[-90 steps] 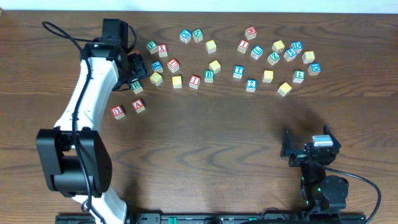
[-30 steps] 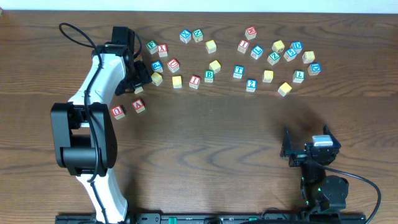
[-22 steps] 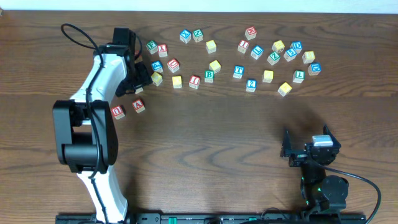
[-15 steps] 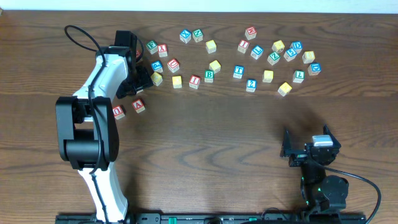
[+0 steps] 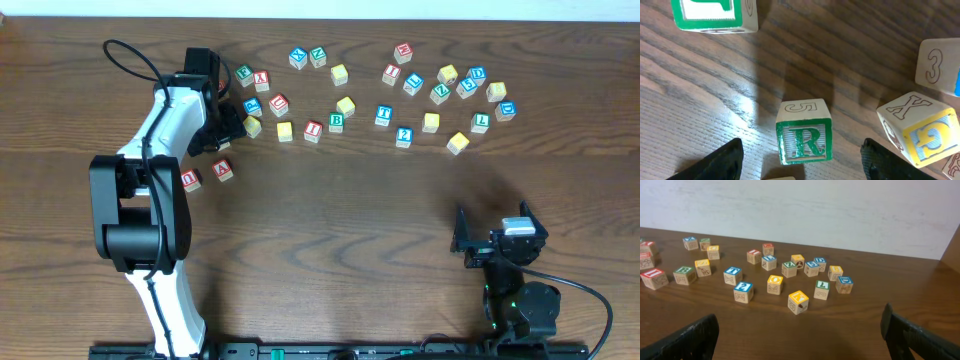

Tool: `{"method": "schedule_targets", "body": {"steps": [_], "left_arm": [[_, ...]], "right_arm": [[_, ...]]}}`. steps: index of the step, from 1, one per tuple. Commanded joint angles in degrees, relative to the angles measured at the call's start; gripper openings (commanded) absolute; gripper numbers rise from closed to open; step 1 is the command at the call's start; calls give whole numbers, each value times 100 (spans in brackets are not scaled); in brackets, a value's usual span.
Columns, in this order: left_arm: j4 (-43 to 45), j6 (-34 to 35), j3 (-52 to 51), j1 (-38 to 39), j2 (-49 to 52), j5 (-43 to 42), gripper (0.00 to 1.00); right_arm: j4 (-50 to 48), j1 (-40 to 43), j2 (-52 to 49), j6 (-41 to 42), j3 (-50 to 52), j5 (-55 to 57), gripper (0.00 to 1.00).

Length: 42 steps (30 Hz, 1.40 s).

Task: Spell out ROBOT
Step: 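Lower the left gripper around the green R block and close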

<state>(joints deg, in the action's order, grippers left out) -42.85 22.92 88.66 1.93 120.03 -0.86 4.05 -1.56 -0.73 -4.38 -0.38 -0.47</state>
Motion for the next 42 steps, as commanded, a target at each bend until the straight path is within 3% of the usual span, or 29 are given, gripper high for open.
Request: {"method": "schedule_targets", "body": {"steps": [1, 42], "left_arm": [[31, 28, 66, -24, 57, 136, 74], [297, 9, -273, -24, 59, 136, 73]], "right_arm": [[26, 39, 2, 68, 7, -33, 99], [26, 39, 2, 68, 7, -33, 99]]}}
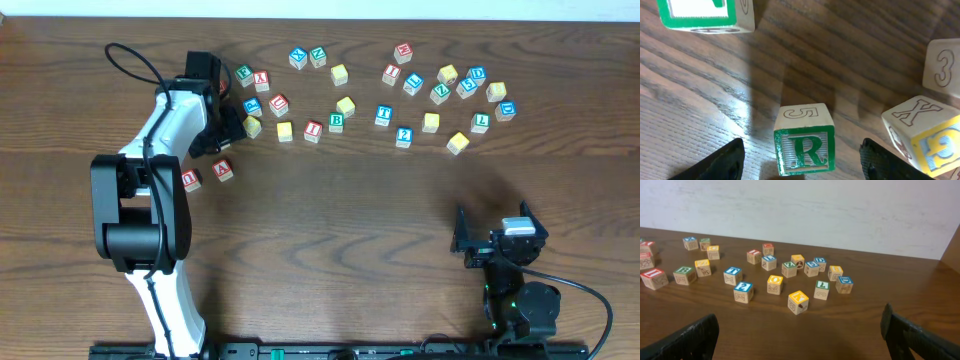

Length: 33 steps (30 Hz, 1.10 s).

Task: Spell out ROBOT
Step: 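Lower the left gripper around the green R block and close, then lift the green R block and carry it toward the table center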

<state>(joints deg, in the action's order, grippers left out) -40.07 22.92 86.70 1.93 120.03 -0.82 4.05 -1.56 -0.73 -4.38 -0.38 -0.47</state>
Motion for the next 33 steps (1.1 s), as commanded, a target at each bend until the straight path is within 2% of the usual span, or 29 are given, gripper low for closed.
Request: {"method": "schedule_targets", "body": {"steps": [1, 7, 12, 19, 26, 33], "left_arm": [[33, 9, -81, -24, 59, 131, 73], [81, 11, -87, -24, 59, 131, 72], [74, 11, -87, -24, 59, 131, 54], [74, 11, -87, -24, 59, 131, 53], [72, 11, -87, -24, 59, 131, 35], [72, 11, -87, -24, 59, 129, 35]], "right_arm": [[26, 39, 2, 68, 7, -33, 99], [24, 39, 2, 68, 7, -33, 99], [24, 39, 2, 68, 7, -31, 99], [26, 39, 2, 68, 7, -33, 99], [24, 39, 2, 68, 7, -31, 99], [26, 39, 2, 68, 7, -33, 99]]}}
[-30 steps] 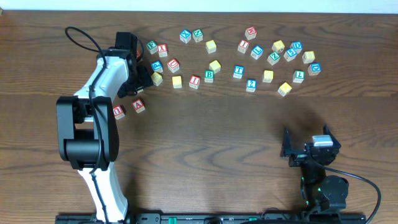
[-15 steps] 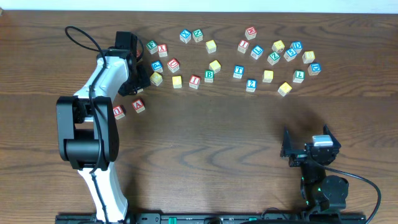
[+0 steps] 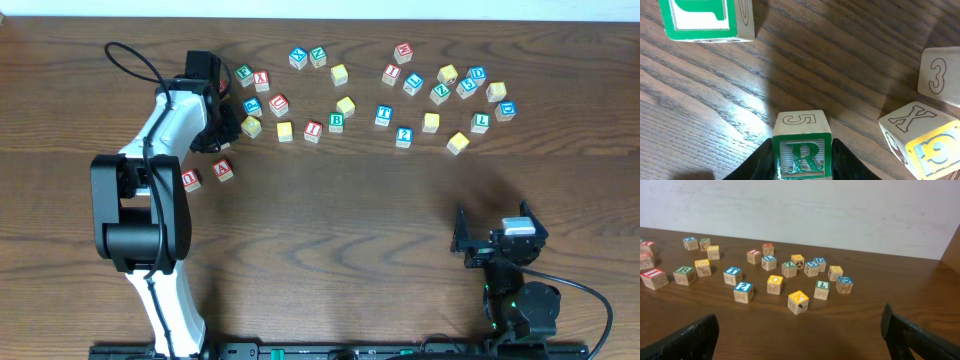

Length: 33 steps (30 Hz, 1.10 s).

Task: Spell out ROBOT
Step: 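Lift the green R block and carry it toward the table center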

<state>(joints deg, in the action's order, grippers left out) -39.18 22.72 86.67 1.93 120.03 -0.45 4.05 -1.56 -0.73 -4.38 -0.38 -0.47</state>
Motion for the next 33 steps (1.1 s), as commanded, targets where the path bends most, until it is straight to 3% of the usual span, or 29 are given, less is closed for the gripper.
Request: {"method": "schedule_targets", "body": {"steps": [1, 6, 10, 33], "left_arm": [[-17, 28, -85, -24, 59, 94, 35], [-17, 28, -85, -24, 59, 94, 35], [-17, 28, -85, -24, 59, 94, 28], [-116, -256, 144, -26, -179, 94, 29]], "right_arm": [[26, 39, 2, 68, 7, -33, 99], [26, 39, 2, 68, 7, -33, 99], [26, 39, 2, 68, 7, -31, 99], [26, 39, 2, 68, 7, -33, 99]]}}
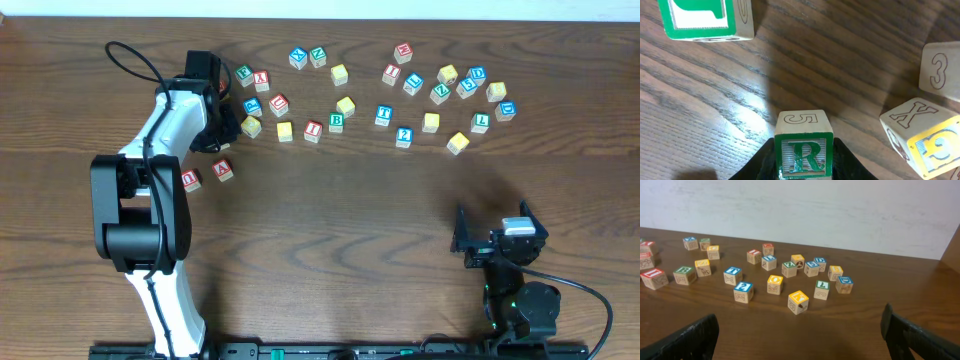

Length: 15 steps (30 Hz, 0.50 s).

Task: Spell out ROBOT
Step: 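Lift the green R block and carry it toward the table center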

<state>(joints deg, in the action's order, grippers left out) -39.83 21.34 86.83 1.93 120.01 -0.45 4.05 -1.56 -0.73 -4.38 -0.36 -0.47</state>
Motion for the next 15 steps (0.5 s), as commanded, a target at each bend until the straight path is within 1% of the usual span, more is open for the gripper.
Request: {"method": "schedule_targets", "body": {"steps": [1, 5, 15], "left_arm": [[-42, -118, 140, -26, -267, 94, 29], [-35, -190, 149, -26, -772, 94, 29], [-345, -426, 149, 61, -2651, -57, 29]], "right_arm": [[26, 39, 2, 68, 4, -33, 99], [26, 39, 2, 68, 4, -33, 99], [26, 39, 2, 68, 4, -33, 99]]}}
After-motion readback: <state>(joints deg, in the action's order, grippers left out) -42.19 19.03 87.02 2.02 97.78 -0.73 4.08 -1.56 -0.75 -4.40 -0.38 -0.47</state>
